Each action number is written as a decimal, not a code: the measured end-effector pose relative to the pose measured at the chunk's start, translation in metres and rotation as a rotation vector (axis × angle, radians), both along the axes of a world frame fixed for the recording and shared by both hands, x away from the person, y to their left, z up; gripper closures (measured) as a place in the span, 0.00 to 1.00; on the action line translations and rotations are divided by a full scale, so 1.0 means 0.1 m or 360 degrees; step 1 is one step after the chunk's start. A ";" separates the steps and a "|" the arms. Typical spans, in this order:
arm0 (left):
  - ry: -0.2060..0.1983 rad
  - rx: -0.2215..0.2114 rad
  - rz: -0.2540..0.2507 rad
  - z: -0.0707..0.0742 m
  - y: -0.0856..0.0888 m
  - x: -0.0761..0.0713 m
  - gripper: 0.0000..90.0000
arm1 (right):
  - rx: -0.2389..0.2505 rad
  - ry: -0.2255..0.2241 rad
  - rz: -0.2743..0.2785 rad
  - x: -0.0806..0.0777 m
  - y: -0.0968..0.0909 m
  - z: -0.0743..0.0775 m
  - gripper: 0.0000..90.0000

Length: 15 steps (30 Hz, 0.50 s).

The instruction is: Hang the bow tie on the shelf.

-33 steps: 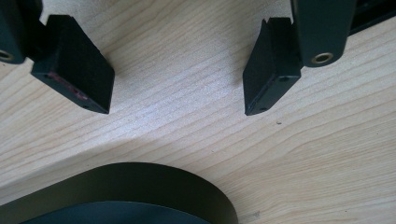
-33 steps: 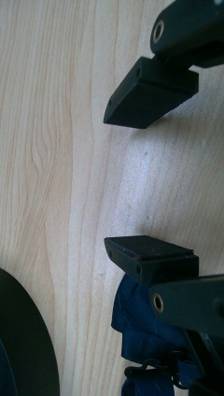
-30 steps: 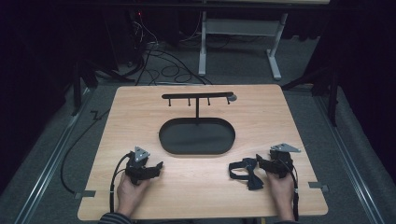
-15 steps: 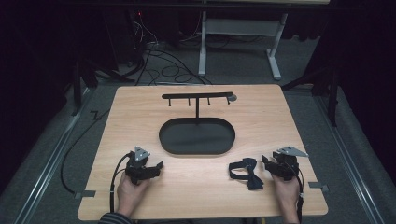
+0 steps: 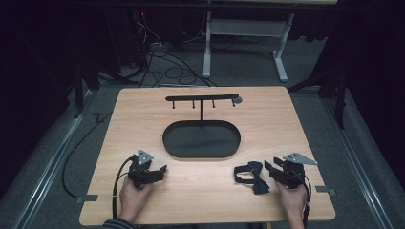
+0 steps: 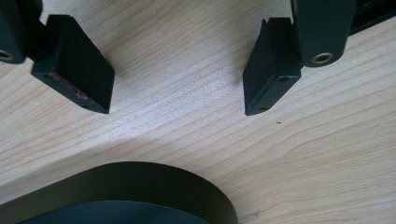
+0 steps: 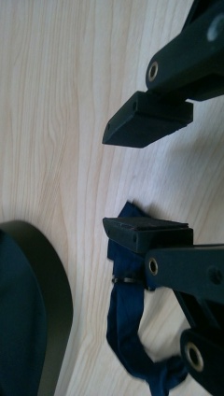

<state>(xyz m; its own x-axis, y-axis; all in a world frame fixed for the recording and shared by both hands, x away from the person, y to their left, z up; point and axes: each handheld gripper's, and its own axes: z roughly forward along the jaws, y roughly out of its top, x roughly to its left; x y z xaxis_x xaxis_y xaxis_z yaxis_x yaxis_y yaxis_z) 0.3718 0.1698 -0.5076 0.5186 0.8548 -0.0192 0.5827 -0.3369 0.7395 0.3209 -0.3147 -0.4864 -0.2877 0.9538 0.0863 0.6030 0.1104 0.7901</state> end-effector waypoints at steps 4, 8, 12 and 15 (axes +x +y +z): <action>0.0000 0.0000 0.0000 0.00 0.00 0.00 0.28 | 0.0010 -0.0025 0.0049 -0.02 0.08 0.04 0.61; 0.0000 0.0000 0.0000 0.00 0.00 0.00 0.28 | 0.0019 -0.0025 0.0083 -0.02 0.16 0.08 0.61; 0.0001 0.0000 -0.0002 0.00 0.00 0.00 0.28 | 0.0014 -0.0021 0.0138 0.00 0.23 0.10 0.60; 0.0001 0.0000 -0.0002 0.00 0.00 0.00 0.28 | 0.0009 -0.0008 0.0172 0.02 0.31 0.12 0.60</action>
